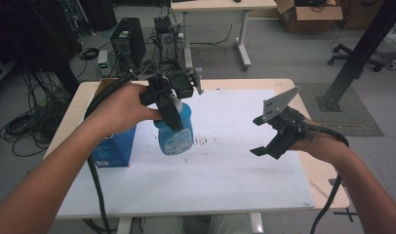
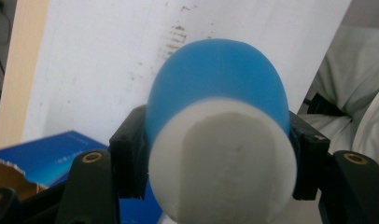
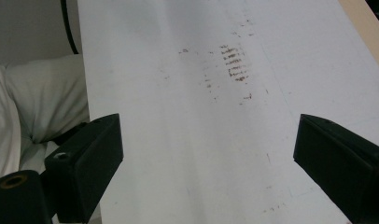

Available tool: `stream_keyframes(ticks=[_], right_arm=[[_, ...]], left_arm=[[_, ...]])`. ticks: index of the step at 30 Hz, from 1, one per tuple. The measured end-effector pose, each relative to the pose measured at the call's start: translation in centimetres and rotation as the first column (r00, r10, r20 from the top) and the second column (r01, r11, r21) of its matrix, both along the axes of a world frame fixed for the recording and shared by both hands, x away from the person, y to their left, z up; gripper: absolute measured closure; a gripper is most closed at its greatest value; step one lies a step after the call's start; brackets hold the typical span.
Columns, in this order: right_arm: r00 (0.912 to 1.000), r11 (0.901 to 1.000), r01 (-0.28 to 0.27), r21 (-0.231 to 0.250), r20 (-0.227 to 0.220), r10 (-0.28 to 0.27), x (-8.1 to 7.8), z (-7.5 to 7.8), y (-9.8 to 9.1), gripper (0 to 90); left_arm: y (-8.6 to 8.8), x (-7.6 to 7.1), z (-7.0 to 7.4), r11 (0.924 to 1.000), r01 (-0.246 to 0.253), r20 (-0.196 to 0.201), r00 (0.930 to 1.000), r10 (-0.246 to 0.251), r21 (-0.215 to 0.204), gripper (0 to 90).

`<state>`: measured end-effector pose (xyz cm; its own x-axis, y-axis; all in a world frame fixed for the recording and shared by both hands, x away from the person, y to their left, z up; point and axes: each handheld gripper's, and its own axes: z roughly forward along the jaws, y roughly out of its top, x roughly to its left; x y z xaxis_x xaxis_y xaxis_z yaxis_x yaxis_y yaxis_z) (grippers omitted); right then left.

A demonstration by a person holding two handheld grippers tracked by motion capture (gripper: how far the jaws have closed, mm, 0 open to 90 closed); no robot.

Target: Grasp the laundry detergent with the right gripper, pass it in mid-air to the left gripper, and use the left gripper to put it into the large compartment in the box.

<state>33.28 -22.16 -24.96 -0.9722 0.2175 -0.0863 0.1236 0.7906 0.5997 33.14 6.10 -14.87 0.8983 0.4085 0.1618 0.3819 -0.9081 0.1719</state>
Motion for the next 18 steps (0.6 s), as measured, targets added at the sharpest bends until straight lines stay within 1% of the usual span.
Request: stream_keyframes(ticks=[2,4,5,8,10,13,14,15,18], right_arm=[[1.0000,1.0000,0.005,-0.007,-0.002,-0.005,0.0,0.2,-0.2,7.7],[1.0000,0.9997,0.005,-0.023,0.000,-0.005,0.0,0.4,-0.4,7.5],[1.0000,0.9995,0.005,-0.032,0.002,-0.005,0.0,0.4,-0.5,7.5],[0.9999,0.9971,0.009,-0.075,0.007,-0.009,0.0,0.5,-0.7,7.3],[0.9999,0.9944,0.008,-0.105,0.010,-0.007,0.1,0.5,-0.8,7.2],[1.0000,0.9917,0.008,-0.128,0.001,-0.008,0.1,0.6,-1.1,7.2],[1.0000,0.9913,0.009,-0.131,0.000,-0.009,0.1,0.6,-1.1,7.2],[1.0000,0.9906,0.005,-0.137,-0.005,-0.006,0.1,0.6,-1.2,7.3],[0.9999,0.9875,-0.004,-0.158,-0.012,0.002,0.0,0.6,-1.2,7.5]], left_arm=[[0.2,0.2,0.5,0.9993,-0.038,0.006,0.9993,0.038,-0.002,37.8],[0.4,0.5,0.9,0.9973,-0.074,0.017,0.9971,0.074,-0.001,37.8],[0.6,0.6,1.2,0.9950,-0.100,0.026,0.9947,0.100,-0.002,37.8],[1.0,0.8,1.7,0.9900,-0.141,0.038,0.9892,0.141,0.001,37.8],[1.2,1.0,2.1,0.9858,-0.168,0.043,0.9848,0.168,-0.005,37.8],[1.8,1.3,2.4,0.9759,-0.217,0.044,0.9750,0.218,-0.018,37.8],[1.9,1.4,2.6,0.9713,-0.237,0.047,0.9702,0.238,-0.022,37.8],[2.1,1.5,2.6,0.9689,-0.247,0.046,0.9678,0.247,-0.021,37.8],[2.5,1.7,3.0,0.9580,-0.286,0.049,0.9568,0.287,-0.025,37.8]])
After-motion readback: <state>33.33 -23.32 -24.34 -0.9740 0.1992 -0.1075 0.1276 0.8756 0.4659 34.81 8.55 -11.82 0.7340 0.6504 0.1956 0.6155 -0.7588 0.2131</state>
